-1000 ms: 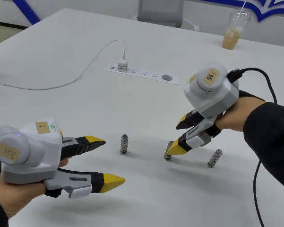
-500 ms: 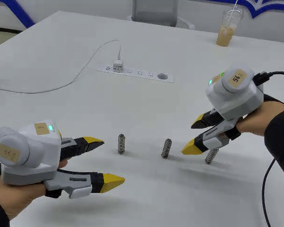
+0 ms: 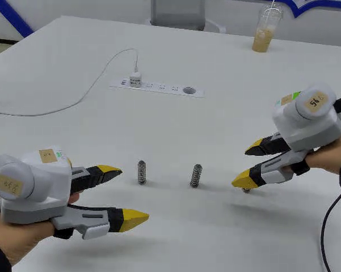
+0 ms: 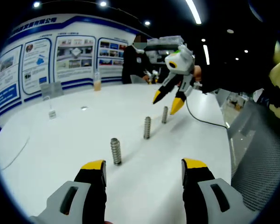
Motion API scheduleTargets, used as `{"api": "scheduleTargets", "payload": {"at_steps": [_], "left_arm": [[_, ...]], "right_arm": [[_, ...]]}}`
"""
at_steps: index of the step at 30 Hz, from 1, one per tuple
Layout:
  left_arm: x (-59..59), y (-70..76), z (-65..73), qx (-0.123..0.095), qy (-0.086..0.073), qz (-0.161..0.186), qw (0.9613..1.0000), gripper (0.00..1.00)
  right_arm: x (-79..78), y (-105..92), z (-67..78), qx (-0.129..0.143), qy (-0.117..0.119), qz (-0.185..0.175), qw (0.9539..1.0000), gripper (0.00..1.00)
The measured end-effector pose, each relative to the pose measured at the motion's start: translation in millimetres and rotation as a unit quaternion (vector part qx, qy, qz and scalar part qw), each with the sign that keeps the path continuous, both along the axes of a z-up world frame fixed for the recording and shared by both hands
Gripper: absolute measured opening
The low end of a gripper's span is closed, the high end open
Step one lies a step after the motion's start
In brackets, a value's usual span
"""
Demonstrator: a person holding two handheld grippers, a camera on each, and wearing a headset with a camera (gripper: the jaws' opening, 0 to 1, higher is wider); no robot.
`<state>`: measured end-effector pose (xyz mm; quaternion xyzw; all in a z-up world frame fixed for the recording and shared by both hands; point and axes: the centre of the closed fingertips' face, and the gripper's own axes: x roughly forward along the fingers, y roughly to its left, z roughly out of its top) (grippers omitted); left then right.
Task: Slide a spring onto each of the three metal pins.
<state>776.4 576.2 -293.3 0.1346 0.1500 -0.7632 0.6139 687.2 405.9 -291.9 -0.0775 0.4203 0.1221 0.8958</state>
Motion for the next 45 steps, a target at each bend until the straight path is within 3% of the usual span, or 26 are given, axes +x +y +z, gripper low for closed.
{"api": "scheduleTargets", "payload": {"at_steps": [15,23,36,45], "left_arm": [[-0.8,1.0,-0.5,0.003,0.003,0.002,1.0,0.69],[-1.6,2.5,-3.0,0.004,0.006,0.006,1.0,0.69],[-1.6,3.2,-4.4,0.0,0.009,0.009,0.9999,0.7],[-1.9,4.0,-5.1,-0.002,0.012,0.012,0.9999,0.71]], "right_arm": [[-31.5,-4.0,-2.0,0.012,-0.05,-0.038,0.998,0.59],[-44.5,3.0,-4.5,0.015,-0.094,-0.045,0.9944,0.62],[-52.1,14.2,-5.4,0.019,-0.163,-0.036,0.9858,0.7],[-57.1,19.9,-5.4,0.025,-0.187,-0.048,0.9808,0.77]]}}
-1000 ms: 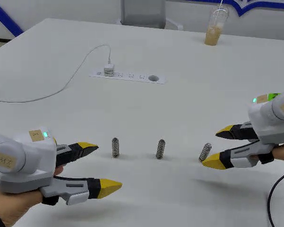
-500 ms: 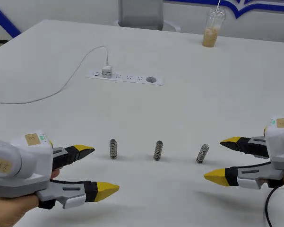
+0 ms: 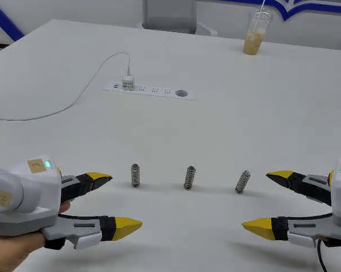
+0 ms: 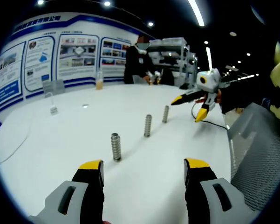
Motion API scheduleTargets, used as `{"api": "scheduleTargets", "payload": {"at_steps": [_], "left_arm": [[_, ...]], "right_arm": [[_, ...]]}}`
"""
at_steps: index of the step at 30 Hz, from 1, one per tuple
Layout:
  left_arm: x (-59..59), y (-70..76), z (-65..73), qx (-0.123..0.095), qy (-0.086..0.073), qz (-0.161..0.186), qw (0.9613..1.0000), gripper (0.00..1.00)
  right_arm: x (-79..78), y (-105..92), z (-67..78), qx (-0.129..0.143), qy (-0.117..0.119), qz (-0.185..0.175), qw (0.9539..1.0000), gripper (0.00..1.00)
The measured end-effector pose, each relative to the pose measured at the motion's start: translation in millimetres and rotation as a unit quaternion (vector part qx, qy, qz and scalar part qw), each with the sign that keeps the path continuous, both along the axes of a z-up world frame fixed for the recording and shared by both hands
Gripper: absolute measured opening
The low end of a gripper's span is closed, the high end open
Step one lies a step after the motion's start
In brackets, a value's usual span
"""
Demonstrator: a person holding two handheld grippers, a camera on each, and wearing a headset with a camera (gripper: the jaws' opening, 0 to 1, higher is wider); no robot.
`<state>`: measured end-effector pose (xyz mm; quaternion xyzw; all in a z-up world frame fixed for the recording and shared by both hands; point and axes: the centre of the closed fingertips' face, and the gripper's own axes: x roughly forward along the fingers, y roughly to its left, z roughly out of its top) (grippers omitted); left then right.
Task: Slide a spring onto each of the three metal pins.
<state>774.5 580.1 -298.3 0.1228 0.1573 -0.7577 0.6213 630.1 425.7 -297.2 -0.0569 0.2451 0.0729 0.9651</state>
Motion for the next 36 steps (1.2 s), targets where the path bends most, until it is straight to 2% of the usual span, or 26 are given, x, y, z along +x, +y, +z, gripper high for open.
{"api": "scheduleTargets", "payload": {"at_steps": [4,7,23,36], "left_arm": [[0.4,1.2,-0.8,-0.001,0.002,0.004,1.0,0.72],[0.5,2.9,-1.7,-0.001,0.004,0.007,1.0,0.73],[2.0,6.7,-5.3,-0.001,0.013,0.022,0.9997,0.76],[3.3,9.0,-5.6,0.001,0.014,0.026,0.9996,0.76]], "right_arm": [[0.3,0.7,2.5,0.005,-0.016,-0.005,0.9999,0.78],[0.4,0.9,2.1,0.007,-0.019,-0.009,0.9998,0.79],[1.4,0.3,0.2,0.018,-0.024,-0.018,0.9994,0.8],[3.1,0.9,1.2,0.016,-0.026,-0.017,0.9994,0.8]]}}
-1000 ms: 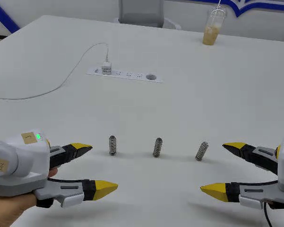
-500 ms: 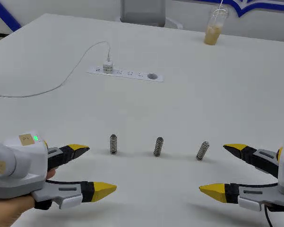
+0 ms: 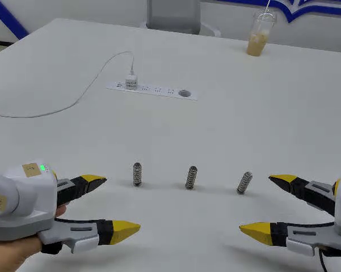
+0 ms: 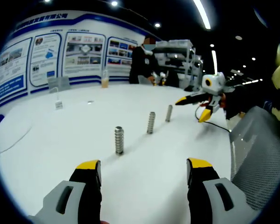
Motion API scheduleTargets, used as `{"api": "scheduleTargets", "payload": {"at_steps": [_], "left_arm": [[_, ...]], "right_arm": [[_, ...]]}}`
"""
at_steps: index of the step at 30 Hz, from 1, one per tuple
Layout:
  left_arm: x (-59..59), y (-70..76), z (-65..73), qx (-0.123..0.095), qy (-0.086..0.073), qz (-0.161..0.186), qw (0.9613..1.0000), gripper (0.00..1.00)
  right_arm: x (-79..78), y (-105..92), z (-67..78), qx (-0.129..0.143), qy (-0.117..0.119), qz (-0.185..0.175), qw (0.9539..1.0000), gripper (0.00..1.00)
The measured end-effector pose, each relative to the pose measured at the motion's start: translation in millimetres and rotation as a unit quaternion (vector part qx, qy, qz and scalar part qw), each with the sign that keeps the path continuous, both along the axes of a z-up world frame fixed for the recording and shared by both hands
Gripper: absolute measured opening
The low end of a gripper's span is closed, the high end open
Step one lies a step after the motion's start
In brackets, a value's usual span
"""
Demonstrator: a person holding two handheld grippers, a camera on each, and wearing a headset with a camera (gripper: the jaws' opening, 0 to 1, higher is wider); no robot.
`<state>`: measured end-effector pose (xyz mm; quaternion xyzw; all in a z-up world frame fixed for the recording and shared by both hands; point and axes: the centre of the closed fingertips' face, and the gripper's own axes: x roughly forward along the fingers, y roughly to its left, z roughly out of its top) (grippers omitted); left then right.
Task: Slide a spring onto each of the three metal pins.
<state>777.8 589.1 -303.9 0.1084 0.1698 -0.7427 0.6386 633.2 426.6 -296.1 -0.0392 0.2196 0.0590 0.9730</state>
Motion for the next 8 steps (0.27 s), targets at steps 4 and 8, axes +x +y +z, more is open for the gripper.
{"api": "scheduleTargets", "payload": {"at_steps": [4,8], "left_arm": [[-0.1,0.4,-0.2,0.001,0.0,0.0,1.0,0.76],[-0.5,0.6,-1.0,0.002,0.0,-0.001,1.0,0.76]], "right_arm": [[-0.5,-0.6,0.7,0.001,-0.001,-0.002,1.0,0.8],[-0.8,-0.4,0.0,0.001,0.001,-0.003,1.0,0.8]]}}
